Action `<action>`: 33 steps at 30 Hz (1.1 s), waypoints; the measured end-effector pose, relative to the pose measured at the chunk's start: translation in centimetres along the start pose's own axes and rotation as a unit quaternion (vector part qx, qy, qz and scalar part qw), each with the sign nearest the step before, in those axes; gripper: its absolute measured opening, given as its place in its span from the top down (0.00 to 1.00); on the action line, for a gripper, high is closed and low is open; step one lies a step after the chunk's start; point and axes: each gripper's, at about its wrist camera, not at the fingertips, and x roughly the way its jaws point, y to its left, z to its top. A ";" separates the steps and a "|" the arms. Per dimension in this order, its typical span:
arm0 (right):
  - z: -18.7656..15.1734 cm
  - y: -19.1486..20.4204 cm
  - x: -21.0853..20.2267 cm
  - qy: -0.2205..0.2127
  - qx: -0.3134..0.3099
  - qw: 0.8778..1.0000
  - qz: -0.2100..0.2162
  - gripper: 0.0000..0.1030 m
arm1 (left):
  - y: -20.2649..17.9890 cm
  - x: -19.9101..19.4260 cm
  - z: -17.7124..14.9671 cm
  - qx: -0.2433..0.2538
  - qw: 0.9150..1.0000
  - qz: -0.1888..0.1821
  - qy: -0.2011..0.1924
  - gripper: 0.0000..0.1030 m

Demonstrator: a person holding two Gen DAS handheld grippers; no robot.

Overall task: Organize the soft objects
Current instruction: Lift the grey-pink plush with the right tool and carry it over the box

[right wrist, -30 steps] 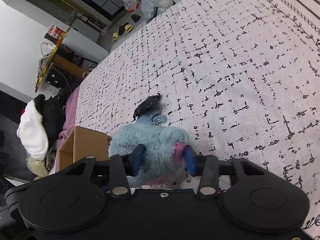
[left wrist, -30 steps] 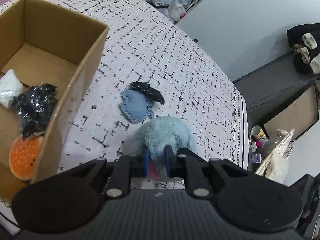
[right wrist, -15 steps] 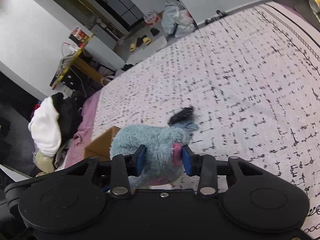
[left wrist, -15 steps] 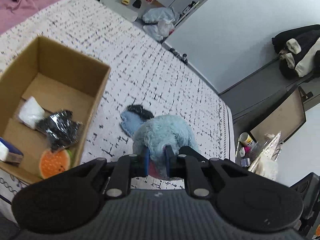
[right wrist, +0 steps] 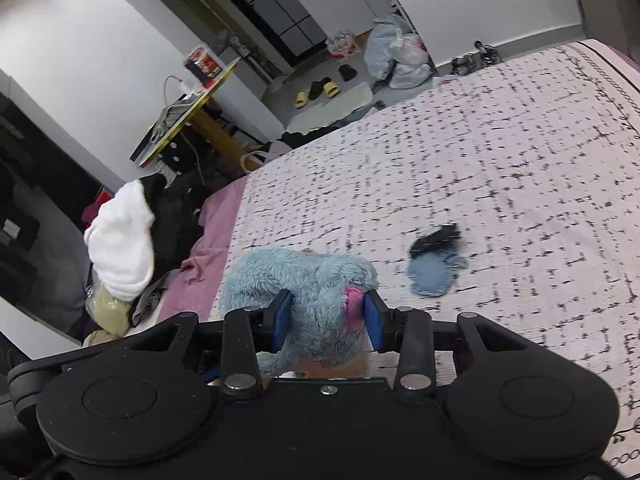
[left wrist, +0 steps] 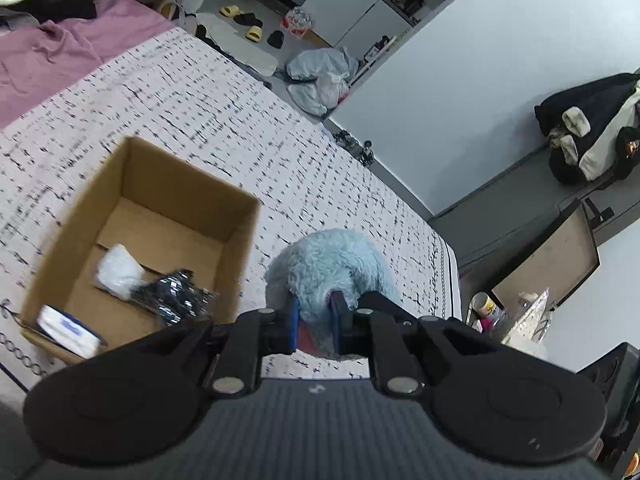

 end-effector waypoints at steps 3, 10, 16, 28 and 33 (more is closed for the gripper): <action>-0.4 1.3 0.5 0.001 -0.006 1.000 0.006 0.63 | 1.1 -0.9 0.6 0.000 1.000 0.003 -0.006 0.86; -1.5 3.8 2.2 0.007 -0.011 1.000 0.018 0.62 | 3.6 -2.3 2.0 -0.004 1.000 0.015 -0.015 0.86; -2.3 5.6 3.7 0.014 -0.020 0.999 0.025 0.62 | 5.7 -2.9 2.9 -0.011 0.999 0.025 -0.024 0.86; -3.4 7.5 8.1 0.031 -0.027 0.999 0.021 0.59 | 9.8 -1.1 5.0 -0.030 0.998 0.046 -0.022 0.86; -3.6 7.7 10.3 0.042 -0.025 0.999 0.016 0.59 | 11.2 0.2 5.8 -0.041 0.997 0.057 -0.016 0.86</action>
